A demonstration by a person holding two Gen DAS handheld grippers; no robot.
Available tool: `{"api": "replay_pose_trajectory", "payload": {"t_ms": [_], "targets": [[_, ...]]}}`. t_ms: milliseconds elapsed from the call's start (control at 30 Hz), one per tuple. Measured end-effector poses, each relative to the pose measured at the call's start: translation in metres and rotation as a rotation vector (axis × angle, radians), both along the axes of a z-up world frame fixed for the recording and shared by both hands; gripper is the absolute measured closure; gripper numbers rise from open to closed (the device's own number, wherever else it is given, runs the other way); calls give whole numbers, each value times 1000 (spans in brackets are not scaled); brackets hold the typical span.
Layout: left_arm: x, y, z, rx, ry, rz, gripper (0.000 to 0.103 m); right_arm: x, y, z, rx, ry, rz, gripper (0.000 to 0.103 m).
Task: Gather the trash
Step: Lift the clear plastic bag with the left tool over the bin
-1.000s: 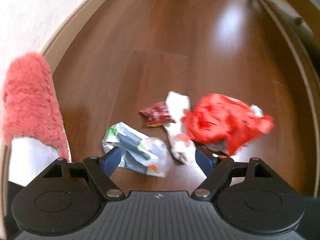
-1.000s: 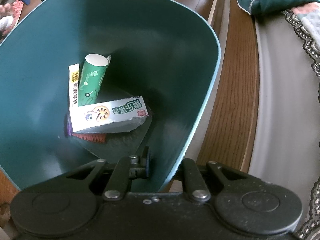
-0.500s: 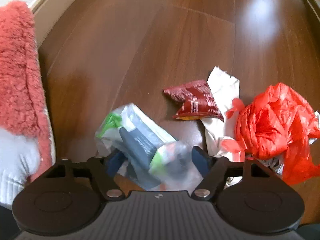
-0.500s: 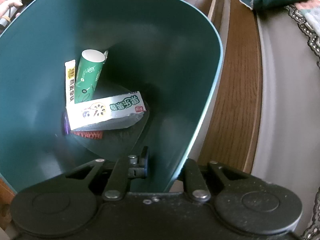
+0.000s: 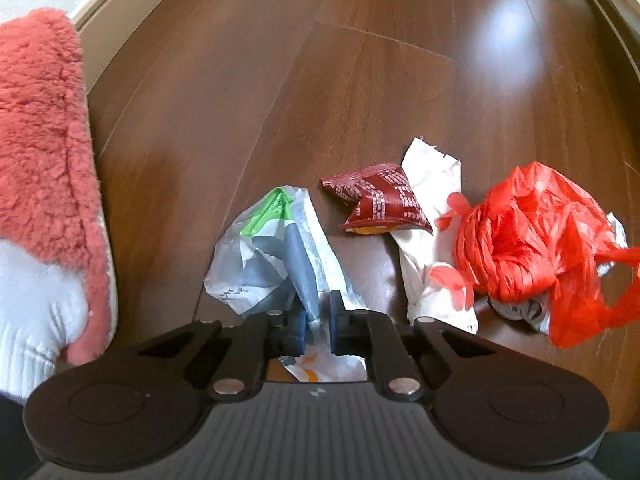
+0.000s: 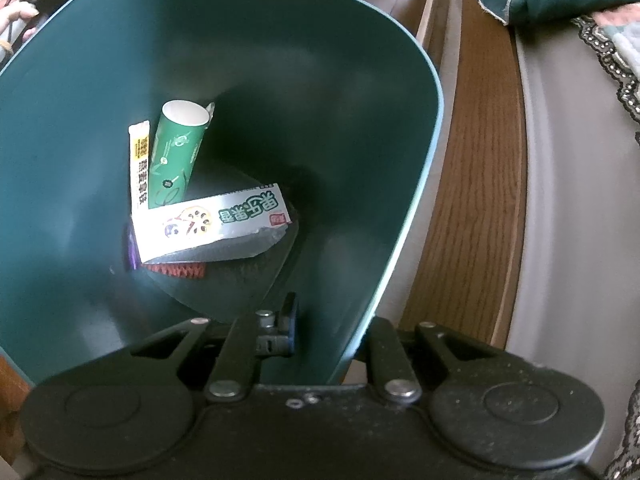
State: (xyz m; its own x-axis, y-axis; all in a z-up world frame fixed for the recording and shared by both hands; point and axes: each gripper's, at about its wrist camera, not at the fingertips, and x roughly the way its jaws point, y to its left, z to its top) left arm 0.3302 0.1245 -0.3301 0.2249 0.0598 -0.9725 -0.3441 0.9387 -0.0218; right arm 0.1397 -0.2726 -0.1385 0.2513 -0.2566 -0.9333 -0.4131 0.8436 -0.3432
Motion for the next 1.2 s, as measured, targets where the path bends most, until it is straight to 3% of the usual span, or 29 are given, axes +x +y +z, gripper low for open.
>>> {"api": "replay_pose_trajectory", "payload": {"t_ms": [267,700,1067,1200], "targets": [[-38,-14,37,17,-30,-63,95,-5,-1,9,32,-29,1,93],[-98,-61,142,8,-166,-280,95,-16,0,27,-38,-92,15,96],[-170,-126,233,2,-307,-500,95,-25,8,19,-84,-72,21,94],[-194,-147,264,-36,-346,-565,95,-26,9,17,-98,-57,10,93]]}}
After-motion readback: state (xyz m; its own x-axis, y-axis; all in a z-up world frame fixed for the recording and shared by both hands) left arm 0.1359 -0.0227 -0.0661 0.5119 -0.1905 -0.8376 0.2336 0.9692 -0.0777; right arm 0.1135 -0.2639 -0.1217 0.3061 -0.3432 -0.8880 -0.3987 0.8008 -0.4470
